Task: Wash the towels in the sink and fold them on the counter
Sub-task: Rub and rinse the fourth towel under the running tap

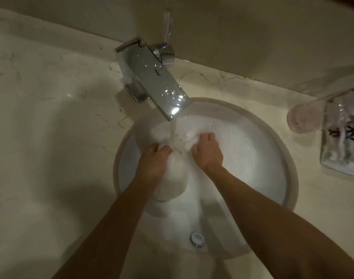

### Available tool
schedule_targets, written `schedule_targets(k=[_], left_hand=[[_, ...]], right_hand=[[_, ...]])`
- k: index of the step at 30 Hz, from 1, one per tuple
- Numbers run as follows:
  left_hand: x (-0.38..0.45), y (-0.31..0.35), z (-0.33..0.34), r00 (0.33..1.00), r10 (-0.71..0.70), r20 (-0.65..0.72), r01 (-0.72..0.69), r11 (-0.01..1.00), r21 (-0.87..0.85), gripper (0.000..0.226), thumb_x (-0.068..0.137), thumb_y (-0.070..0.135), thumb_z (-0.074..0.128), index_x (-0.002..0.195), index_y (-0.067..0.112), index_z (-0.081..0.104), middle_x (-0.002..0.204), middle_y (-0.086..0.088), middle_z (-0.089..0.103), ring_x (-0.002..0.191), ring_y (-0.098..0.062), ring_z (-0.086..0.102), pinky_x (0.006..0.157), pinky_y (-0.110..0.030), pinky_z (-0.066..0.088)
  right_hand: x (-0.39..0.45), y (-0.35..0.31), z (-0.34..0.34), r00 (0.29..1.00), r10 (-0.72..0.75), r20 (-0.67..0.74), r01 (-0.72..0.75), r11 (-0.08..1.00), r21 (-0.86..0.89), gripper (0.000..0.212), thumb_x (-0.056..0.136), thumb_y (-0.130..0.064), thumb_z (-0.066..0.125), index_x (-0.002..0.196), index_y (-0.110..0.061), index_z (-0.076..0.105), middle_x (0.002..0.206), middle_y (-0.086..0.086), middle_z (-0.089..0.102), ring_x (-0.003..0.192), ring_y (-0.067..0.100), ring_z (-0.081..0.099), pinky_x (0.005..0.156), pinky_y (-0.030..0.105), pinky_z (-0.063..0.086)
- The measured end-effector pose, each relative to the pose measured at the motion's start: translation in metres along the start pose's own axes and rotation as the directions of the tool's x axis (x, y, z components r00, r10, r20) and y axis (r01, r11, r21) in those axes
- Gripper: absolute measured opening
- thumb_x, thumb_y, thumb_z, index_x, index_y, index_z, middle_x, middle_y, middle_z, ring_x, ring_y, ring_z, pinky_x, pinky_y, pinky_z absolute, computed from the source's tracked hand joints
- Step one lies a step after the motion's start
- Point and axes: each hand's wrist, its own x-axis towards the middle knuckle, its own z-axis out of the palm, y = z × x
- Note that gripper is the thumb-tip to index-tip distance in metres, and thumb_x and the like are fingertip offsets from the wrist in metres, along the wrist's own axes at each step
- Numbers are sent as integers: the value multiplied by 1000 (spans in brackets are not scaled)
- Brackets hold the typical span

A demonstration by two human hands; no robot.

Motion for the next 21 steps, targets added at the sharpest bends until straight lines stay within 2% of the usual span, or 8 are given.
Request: schedule_targets(k=[3, 4, 6, 8, 10, 13, 18, 21], left_hand=[[5, 1, 6, 1000, -5, 26, 5, 1000, -26, 20, 90, 25, 60, 101, 11, 71, 92, -8, 72, 85, -23, 66, 72, -31, 48], [6, 1, 7, 999, -6, 33, 8, 999, -38, 22, 88, 26, 62, 102, 11, 71, 92, -7, 72, 84, -22, 66, 71, -30, 48], [9, -1, 7, 1000, -12, 24, 14, 996, -83, 28, 81, 31, 64, 101, 13, 72, 90, -5, 73, 82, -19, 66, 71, -28, 49], [10, -2, 6, 1000, -18, 15, 20, 994, -104, 25, 85, 28, 64, 103, 13, 71, 93, -5, 73, 85, -19, 67, 71, -27, 49], [10, -4, 5, 1000, -22, 17, 23, 996, -81, 21, 93, 23, 60, 109, 13, 70, 99, -5, 72, 91, -20, 67, 74, -27, 48], [8, -5, 3, 999, -15, 31, 16, 999, -31, 24, 95, 23, 57, 113, 13, 69, 103, -5, 71, 96, -20, 66, 83, -31, 49], [7, -9, 2, 1000, -3, 20, 3, 1000, -24, 21, 93, 27, 59, 108, 16, 70, 99, -3, 72, 96, -20, 67, 87, -35, 52], [7, -10, 3, 1000, -4, 13, 4, 1000, -15, 22, 92, 30, 60, 108, 18, 70, 99, -2, 72, 96, -19, 67, 87, -34, 52]], right_hand=[[4, 0, 7, 979, 194, -62, -179, 965, 192, 47, 97, -23, 54, 136, -2, 38, 141, 13, 37, 104, 25, 49, 77, 32, 40], [3, 1, 8, 976, 200, -86, -177, 959, 220, 46, 97, -22, 55, 134, -1, 39, 139, 13, 39, 102, 25, 49, 77, 32, 39], [-1, 3, 11, 994, 53, -100, -34, 983, 182, 36, 96, -18, 53, 128, -2, 47, 131, 13, 47, 107, 29, 52, 79, 34, 42], [-1, 5, 13, 997, -32, -64, 45, 978, 204, 33, 94, -15, 54, 124, -2, 51, 126, 14, 51, 109, 31, 52, 85, 39, 47], [5, -2, 11, 999, 22, -48, -9, 964, 266, 38, 94, -16, 56, 128, -3, 48, 130, 15, 47, 110, 31, 52, 90, 41, 48], [10, -11, 11, 994, 84, -69, -65, 967, 246, 42, 95, -21, 56, 132, -5, 43, 134, 14, 40, 110, 29, 51, 83, 36, 45], [14, 7, 7, 1000, 8, -13, -7, 993, 121, 48, 95, -29, 57, 133, -4, 44, 137, 11, 40, 109, 29, 53, 77, 31, 37], [24, 15, -1, 999, 25, 23, -29, 989, 147, 47, 92, -34, 64, 126, -4, 50, 131, 11, 46, 94, 22, 53, 76, 30, 40]])
